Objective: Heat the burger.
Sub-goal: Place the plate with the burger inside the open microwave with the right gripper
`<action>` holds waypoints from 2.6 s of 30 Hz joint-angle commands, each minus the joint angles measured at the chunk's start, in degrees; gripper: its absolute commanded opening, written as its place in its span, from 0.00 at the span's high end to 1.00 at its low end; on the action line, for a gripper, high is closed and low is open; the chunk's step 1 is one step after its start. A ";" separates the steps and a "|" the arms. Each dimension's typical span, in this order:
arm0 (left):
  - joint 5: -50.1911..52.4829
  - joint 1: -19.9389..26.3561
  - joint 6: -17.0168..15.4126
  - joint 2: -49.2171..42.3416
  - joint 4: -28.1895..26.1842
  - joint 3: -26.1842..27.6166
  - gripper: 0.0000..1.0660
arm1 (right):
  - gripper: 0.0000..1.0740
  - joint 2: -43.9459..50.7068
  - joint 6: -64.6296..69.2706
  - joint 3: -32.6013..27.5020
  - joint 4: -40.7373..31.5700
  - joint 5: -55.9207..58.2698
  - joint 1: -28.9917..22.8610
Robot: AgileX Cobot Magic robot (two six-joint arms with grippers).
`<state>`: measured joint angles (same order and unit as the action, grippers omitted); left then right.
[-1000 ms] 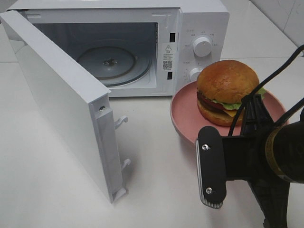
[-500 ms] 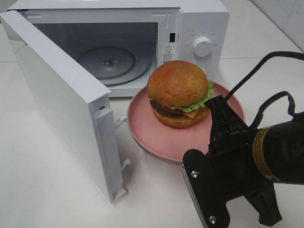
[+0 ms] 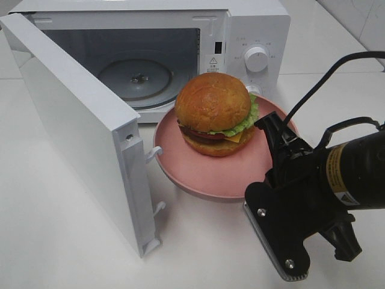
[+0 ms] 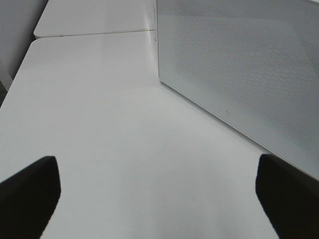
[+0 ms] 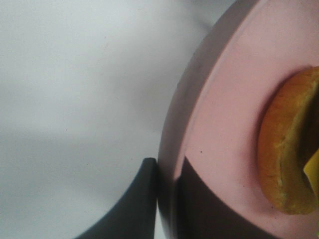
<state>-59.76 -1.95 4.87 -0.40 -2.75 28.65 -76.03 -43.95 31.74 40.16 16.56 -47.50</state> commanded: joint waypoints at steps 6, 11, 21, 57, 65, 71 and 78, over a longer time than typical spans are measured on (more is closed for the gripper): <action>0.17 -0.23 -0.17 -1.26 0.00 -0.11 0.06 | 1.00 0.69 -24.98 0.23 -21.37 -4.58 4.64; 0.17 -0.23 -0.17 -1.26 0.00 -0.11 0.06 | 1.00 0.69 -39.88 0.29 -33.92 -4.58 7.45; 0.17 -0.23 -0.17 -1.26 0.00 -0.11 0.06 | 1.00 0.69 -56.72 2.69 -51.39 -2.46 11.63; 0.17 -0.23 -0.17 -1.26 0.00 -0.11 0.06 | 1.00 -17.53 -58.10 22.52 -47.33 0.97 11.23; 0.17 -0.23 -0.17 -1.26 0.00 -0.11 0.06 | 1.00 -22.46 -58.10 27.62 -47.33 1.83 11.23; 0.17 -0.23 -0.17 -1.26 0.00 -0.11 0.06 | 1.00 -26.24 -57.87 32.31 -47.38 1.89 11.23; 0.17 -0.23 -0.17 -1.26 0.00 -0.11 0.06 | 1.00 -29.34 -57.64 36.15 -47.38 2.06 11.23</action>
<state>-59.76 -1.95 4.87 -0.40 -2.75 28.65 -105.42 -101.70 66.23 -7.10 21.43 -36.15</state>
